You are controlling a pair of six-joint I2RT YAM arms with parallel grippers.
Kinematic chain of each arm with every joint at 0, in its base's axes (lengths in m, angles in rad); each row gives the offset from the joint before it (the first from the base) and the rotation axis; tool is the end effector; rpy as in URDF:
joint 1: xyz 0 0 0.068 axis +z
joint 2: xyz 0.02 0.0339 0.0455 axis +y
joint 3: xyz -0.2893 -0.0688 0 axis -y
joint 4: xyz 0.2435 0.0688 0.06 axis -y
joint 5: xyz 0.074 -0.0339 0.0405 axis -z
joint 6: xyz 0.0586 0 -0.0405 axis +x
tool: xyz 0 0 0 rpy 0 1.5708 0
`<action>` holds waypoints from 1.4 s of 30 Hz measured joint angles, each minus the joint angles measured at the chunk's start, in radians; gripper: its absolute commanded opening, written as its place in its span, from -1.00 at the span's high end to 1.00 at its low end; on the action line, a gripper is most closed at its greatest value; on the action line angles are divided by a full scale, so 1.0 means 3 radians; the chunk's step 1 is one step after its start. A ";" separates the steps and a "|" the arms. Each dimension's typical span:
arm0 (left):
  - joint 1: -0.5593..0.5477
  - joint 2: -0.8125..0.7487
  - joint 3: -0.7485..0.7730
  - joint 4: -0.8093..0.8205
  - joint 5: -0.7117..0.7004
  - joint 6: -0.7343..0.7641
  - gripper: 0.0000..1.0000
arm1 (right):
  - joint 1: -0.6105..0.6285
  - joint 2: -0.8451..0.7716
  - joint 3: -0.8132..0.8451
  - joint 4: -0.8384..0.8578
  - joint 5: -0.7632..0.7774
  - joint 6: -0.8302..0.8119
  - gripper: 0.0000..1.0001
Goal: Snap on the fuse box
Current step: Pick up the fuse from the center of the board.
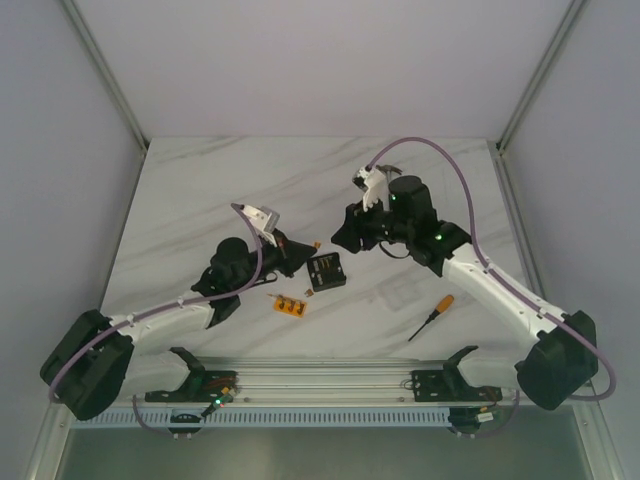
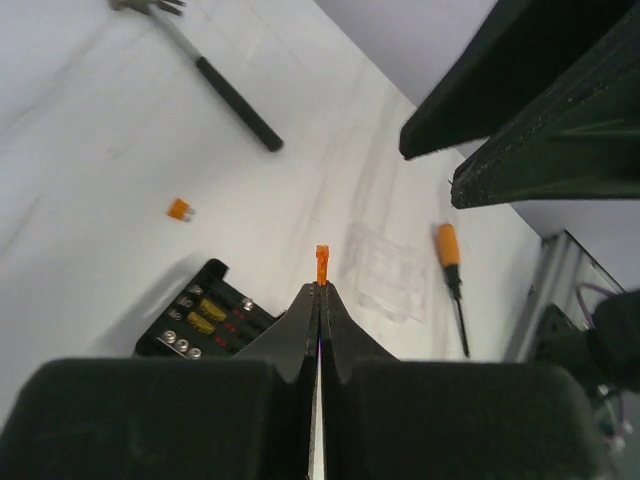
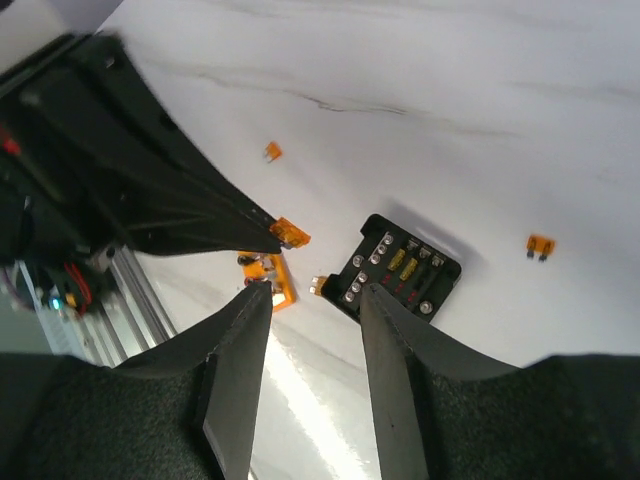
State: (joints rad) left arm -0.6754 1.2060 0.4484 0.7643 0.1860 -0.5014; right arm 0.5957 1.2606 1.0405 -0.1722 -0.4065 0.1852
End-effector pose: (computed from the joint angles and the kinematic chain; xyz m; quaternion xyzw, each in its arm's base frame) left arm 0.2012 -0.1751 0.2609 0.1266 0.6933 -0.4465 0.5513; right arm 0.2358 0.1878 0.3455 -0.2758 0.7743 0.3623 0.4395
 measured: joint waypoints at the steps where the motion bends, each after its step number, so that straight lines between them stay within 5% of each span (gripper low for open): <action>1: 0.0046 -0.0004 0.0001 -0.0003 0.0149 0.0003 1.00 | -0.0020 -0.0008 0.0000 -0.0001 -0.0108 -0.0112 0.06; 14: 0.0156 -0.0126 0.0287 -0.0132 0.1630 0.0085 1.00 | -0.0098 -0.0023 0.0116 -0.0319 -0.1322 -0.1122 0.13; 23: 0.0156 -0.0193 0.0318 -0.0243 0.1864 0.0144 1.00 | -0.0098 -0.0023 0.0153 -0.0451 -0.1715 -0.1334 0.34; 42: 0.0156 -0.0197 0.0318 -0.0230 0.1943 0.0127 1.00 | -0.0098 0.0022 0.0188 -0.0607 -0.1962 -0.1507 0.45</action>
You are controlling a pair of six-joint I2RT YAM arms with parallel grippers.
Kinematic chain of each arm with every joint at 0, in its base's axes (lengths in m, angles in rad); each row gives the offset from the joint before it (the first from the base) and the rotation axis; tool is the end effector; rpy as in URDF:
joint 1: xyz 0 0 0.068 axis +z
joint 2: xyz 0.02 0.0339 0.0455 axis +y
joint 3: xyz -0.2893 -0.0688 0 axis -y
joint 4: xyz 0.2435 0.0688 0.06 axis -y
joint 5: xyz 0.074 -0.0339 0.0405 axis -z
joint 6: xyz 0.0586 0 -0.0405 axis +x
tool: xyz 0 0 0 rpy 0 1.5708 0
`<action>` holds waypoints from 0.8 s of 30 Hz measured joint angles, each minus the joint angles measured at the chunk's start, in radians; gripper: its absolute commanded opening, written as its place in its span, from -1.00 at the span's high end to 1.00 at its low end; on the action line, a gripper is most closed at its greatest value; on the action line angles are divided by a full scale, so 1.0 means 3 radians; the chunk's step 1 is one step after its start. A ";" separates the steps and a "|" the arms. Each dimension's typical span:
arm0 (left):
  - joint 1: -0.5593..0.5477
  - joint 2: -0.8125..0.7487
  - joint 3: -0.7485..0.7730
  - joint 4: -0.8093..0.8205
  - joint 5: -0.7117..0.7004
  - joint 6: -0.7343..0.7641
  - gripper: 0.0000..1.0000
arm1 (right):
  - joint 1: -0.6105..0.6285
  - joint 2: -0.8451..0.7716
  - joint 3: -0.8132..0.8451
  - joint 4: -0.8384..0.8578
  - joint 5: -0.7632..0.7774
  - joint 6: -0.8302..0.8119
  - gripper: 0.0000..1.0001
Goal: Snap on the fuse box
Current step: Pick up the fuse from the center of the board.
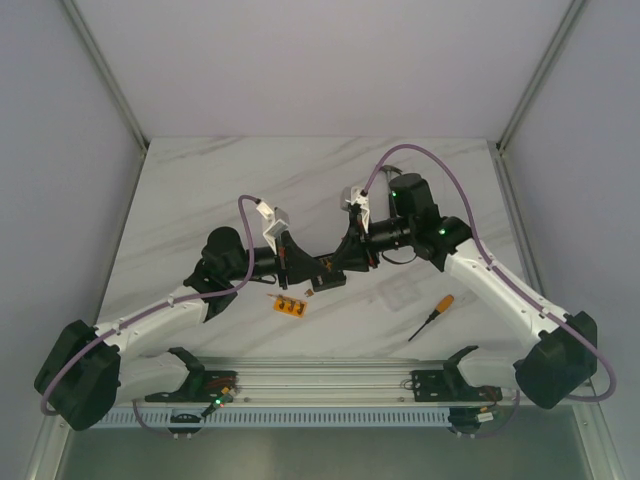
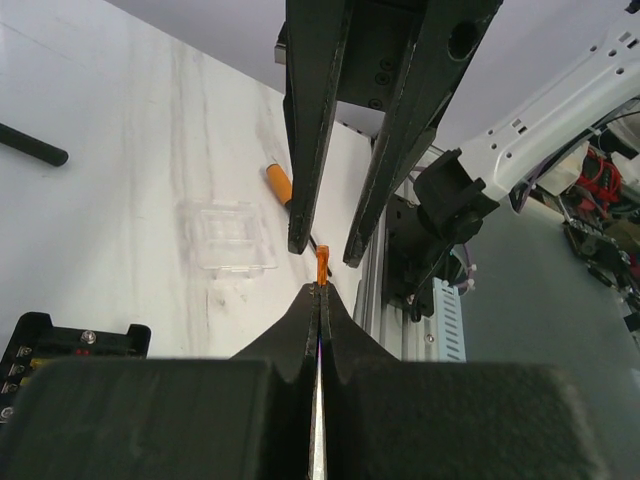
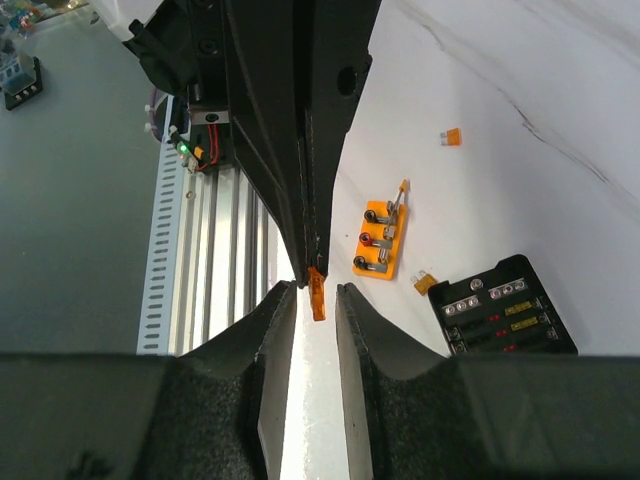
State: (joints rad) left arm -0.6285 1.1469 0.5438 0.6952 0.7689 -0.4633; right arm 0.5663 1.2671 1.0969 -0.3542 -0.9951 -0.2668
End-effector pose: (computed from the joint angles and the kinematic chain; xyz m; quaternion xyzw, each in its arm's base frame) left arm 0.1792 -0.1807 0.2992 0.3277 0.5996 -0.5716 0.4542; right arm 0.2060 0.1892 0.3544 -0.5261 0.5996 0.4743 0.3725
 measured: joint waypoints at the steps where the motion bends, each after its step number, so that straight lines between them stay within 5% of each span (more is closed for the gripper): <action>1: 0.0000 0.0000 0.0000 0.0000 0.0008 -0.0008 1.00 | 0.0000 0.0001 0.0000 -0.0001 0.0000 -0.0001 0.48; 13: -0.0006 0.0000 0.0000 0.0019 0.0047 -0.0023 1.00 | 0.0000 0.0019 0.0001 -0.0013 -0.0080 -0.0027 0.61; 21: -0.0022 0.0000 0.0000 0.0061 0.0058 -0.0024 1.00 | 0.0000 0.0034 0.0010 -0.0052 -0.0134 -0.0062 1.00; 24: -0.0022 0.0000 0.0000 0.0061 0.0057 -0.0024 0.79 | 0.0000 0.0037 0.0011 -0.0055 -0.0137 -0.0064 1.00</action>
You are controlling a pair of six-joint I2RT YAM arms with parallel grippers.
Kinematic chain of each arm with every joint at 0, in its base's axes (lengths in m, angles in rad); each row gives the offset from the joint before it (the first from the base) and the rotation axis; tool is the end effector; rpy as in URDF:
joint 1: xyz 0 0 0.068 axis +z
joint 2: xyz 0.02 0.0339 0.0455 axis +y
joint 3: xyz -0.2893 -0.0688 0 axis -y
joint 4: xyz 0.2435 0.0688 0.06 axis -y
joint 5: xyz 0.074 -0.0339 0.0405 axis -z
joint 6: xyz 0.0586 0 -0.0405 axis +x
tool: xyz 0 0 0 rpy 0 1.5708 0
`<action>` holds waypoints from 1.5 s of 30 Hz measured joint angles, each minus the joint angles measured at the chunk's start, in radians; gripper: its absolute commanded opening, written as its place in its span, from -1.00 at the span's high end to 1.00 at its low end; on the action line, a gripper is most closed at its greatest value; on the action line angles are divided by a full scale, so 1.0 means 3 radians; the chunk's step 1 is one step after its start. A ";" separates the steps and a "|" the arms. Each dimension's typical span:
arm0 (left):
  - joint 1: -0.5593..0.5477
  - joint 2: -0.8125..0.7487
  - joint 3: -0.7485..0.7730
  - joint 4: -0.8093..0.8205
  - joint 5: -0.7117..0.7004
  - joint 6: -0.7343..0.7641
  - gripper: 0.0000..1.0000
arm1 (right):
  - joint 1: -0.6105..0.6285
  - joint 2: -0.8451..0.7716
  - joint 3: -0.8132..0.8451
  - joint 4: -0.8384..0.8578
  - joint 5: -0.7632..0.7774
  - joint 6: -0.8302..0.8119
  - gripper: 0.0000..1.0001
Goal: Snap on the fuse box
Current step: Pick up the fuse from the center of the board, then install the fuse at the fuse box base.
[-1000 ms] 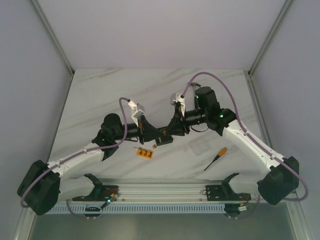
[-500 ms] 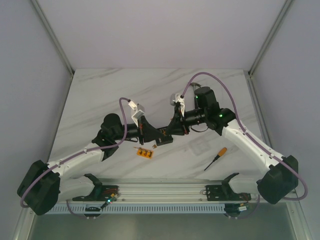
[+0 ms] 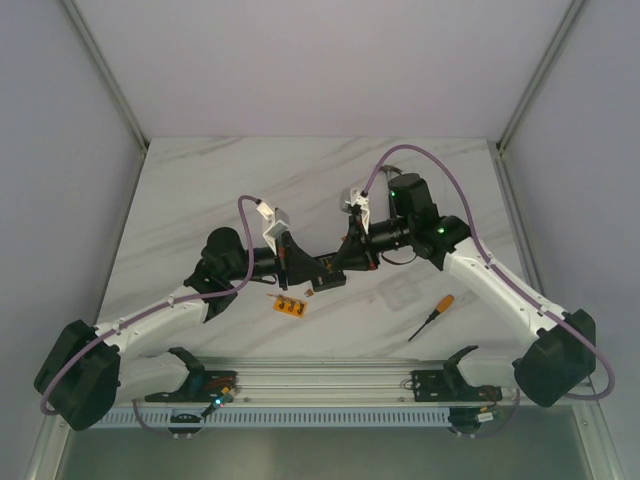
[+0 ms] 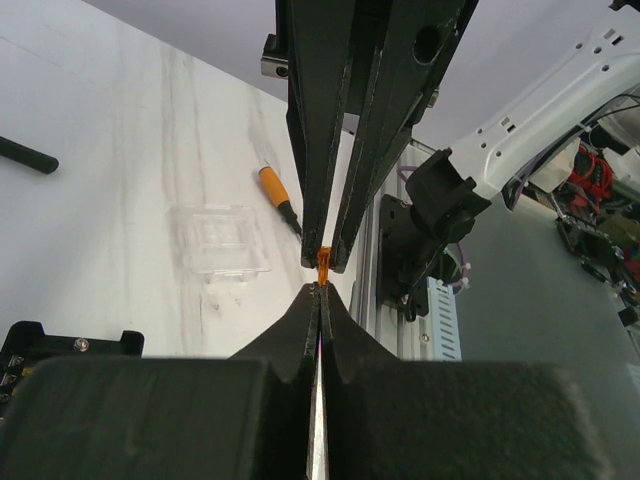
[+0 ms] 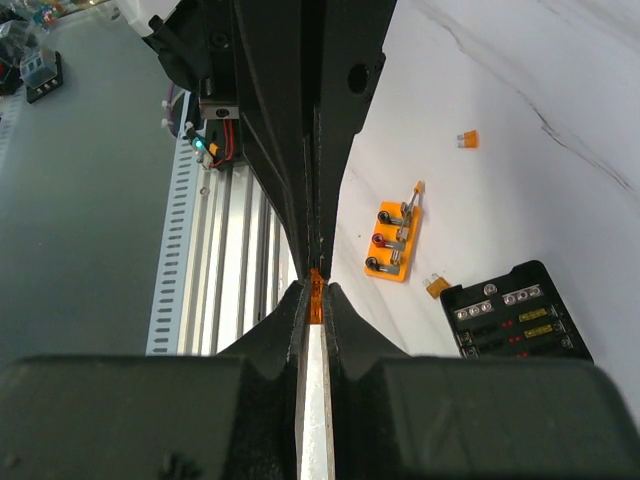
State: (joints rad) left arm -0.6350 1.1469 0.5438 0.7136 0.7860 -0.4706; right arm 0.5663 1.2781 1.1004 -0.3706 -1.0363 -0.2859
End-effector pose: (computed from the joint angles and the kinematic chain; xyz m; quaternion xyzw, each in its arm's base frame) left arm 0.1769 -0.1818 0.3012 0.3350 0.5906 -0.5788 0.4516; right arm 0.2054 0.1903 0.3524 -0.5338 0.5898 0.4871 0.3605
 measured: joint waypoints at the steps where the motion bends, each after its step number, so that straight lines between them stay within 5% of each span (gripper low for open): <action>1: 0.0000 0.0000 0.0000 -0.0003 -0.0006 0.0000 0.72 | 0.0000 0.0000 0.0001 -0.0001 0.0003 0.0000 1.00; 9: 0.0001 0.0000 -0.0009 -0.0175 -0.0534 -0.0051 -0.06 | 0.0004 0.0029 0.0001 -0.0015 0.0451 0.0172 1.00; 18: 0.0120 0.0107 -0.0092 -0.0645 -0.1493 -0.0393 -0.41 | 0.0219 0.0285 0.0028 -0.0019 0.1795 0.0876 1.00; 31: 0.0210 0.0982 0.0074 -0.1066 -0.1857 -0.0853 -0.42 | 0.0661 0.1074 0.0409 -0.0120 0.3520 0.1654 1.00; 45: 0.0244 0.1530 0.0326 -0.1150 -0.1844 -0.1020 -0.14 | 0.0759 0.1710 0.0612 -0.0201 0.4033 0.1858 1.00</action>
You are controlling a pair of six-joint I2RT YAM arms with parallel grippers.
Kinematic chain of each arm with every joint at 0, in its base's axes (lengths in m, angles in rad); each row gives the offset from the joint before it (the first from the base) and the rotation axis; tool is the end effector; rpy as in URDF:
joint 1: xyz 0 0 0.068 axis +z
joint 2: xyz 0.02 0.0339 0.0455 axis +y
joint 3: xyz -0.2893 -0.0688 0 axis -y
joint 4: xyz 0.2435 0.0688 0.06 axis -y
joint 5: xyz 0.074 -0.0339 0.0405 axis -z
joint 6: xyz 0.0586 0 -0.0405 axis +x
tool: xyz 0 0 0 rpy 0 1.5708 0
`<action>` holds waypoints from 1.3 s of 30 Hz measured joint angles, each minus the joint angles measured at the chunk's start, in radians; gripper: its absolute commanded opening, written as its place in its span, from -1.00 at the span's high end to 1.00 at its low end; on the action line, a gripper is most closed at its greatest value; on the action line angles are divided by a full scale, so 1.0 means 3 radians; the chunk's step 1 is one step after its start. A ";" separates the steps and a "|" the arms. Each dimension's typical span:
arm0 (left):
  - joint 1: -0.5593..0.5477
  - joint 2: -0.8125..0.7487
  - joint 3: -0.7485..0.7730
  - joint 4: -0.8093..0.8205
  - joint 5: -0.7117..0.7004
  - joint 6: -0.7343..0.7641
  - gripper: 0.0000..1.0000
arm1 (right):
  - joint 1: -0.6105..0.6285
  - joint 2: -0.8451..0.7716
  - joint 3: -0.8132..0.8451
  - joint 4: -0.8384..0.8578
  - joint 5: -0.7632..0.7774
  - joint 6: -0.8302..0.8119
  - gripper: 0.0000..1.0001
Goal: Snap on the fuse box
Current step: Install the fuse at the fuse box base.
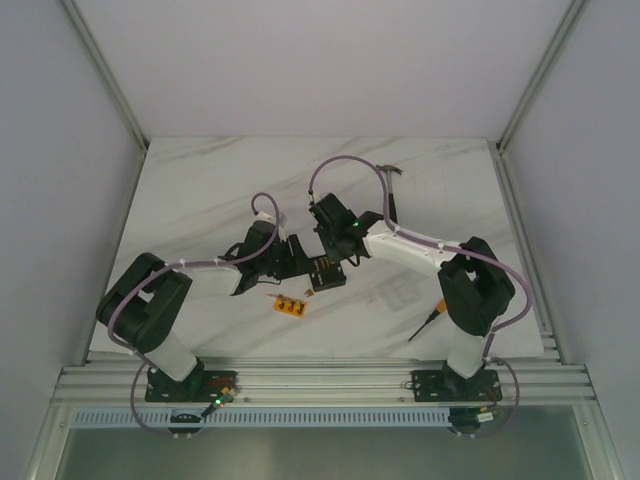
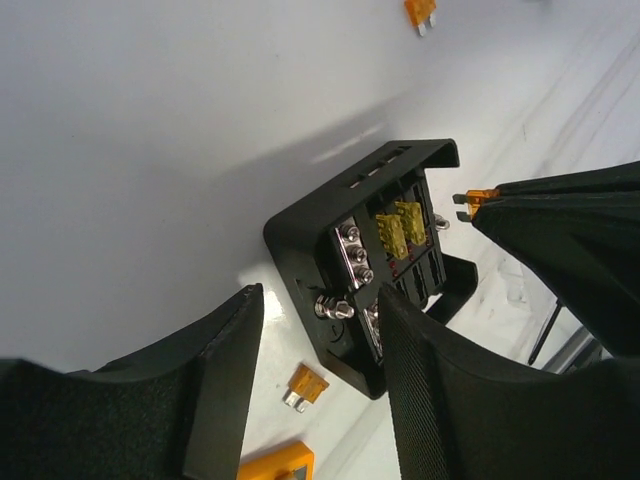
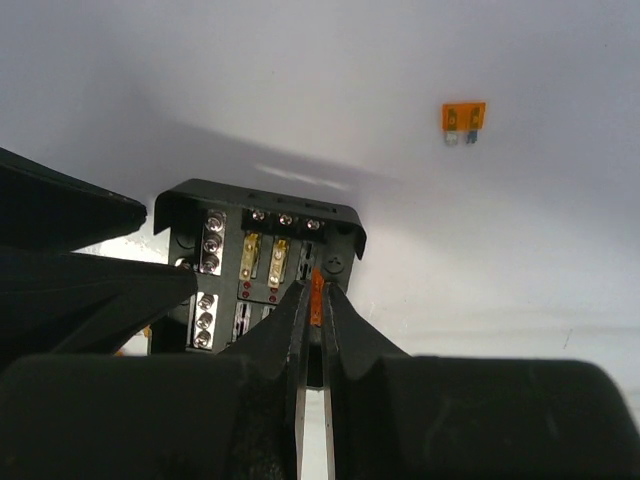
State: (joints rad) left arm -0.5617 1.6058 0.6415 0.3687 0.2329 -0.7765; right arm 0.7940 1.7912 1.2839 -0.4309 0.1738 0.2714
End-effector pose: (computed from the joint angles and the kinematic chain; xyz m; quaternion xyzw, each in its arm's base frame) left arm 0.2693 -0.1854 0.1632 -0.0399 0.8783 -0.3692 0.3013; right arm 0.2898 0.2804 0.2237 -0.2185 0.9216 0.0863 0.3088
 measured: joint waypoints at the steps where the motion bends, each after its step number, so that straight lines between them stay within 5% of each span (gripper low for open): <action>1: 0.0001 0.0029 0.0014 -0.0001 0.0006 -0.0004 -0.11 | 0.0000 0.0018 0.0017 -0.0001 0.0003 0.0008 1.00; 14: 0.0003 0.0177 0.0084 -0.0008 0.0069 -0.0095 0.10 | 0.0022 0.0179 0.0099 0.0001 0.0025 0.0148 1.00; 39: 0.0003 0.0179 0.0084 -0.0004 0.0067 -0.0226 0.16 | 0.0022 0.0249 0.0099 -0.0051 0.0109 0.0305 1.00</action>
State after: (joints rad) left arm -0.5610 1.6596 0.6666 0.3676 0.2531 -0.8444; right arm 0.8005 1.8660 1.3136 -0.4461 0.2066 0.3630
